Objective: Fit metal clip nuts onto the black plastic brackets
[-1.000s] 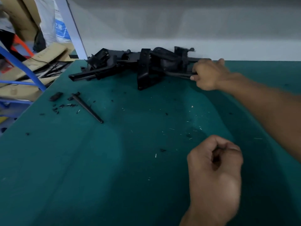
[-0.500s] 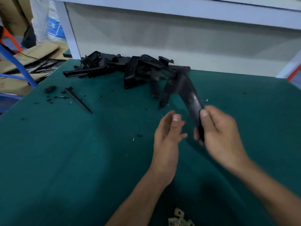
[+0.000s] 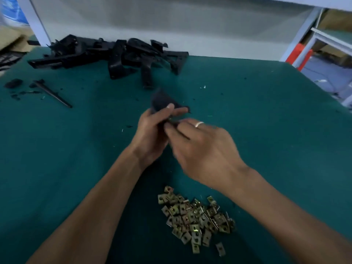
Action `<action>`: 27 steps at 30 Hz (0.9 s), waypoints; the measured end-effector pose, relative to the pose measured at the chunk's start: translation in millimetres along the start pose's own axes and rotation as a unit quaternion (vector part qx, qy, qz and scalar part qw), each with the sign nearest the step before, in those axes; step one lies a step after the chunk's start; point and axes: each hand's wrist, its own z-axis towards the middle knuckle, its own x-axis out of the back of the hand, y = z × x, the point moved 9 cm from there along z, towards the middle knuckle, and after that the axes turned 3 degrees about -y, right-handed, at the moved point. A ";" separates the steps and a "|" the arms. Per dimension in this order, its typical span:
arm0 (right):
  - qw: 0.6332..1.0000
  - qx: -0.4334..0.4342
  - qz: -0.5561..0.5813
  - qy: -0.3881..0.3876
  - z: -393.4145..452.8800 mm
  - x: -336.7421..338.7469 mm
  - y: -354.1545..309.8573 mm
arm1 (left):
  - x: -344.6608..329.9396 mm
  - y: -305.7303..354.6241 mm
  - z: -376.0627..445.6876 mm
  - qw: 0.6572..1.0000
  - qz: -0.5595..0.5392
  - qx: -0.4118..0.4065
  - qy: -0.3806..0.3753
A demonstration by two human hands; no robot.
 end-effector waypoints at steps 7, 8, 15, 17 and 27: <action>0.830 -0.163 0.525 0.097 -62.5 -2.2 56.6 | 9.0 -6.5 -2.1 0.995 -0.053 0.081 0.004; 0.821 -0.198 0.527 0.093 -81.4 -7.3 63.9 | 6.9 -9.4 -3.4 0.994 -0.050 0.095 -0.007; 0.873 -0.199 0.435 -0.095 -140.1 -34.9 38.7 | -1.5 -25.2 -6.6 0.986 0.025 0.150 -0.062; 0.883 -0.184 0.419 -0.106 -135.0 -34.6 34.1 | -0.6 -26.9 -7.0 0.985 0.029 0.159 -0.063; 0.746 -0.263 0.612 -0.028 -124.4 -52.9 66.3 | -2.0 -28.2 -3.3 0.980 0.031 0.164 -0.103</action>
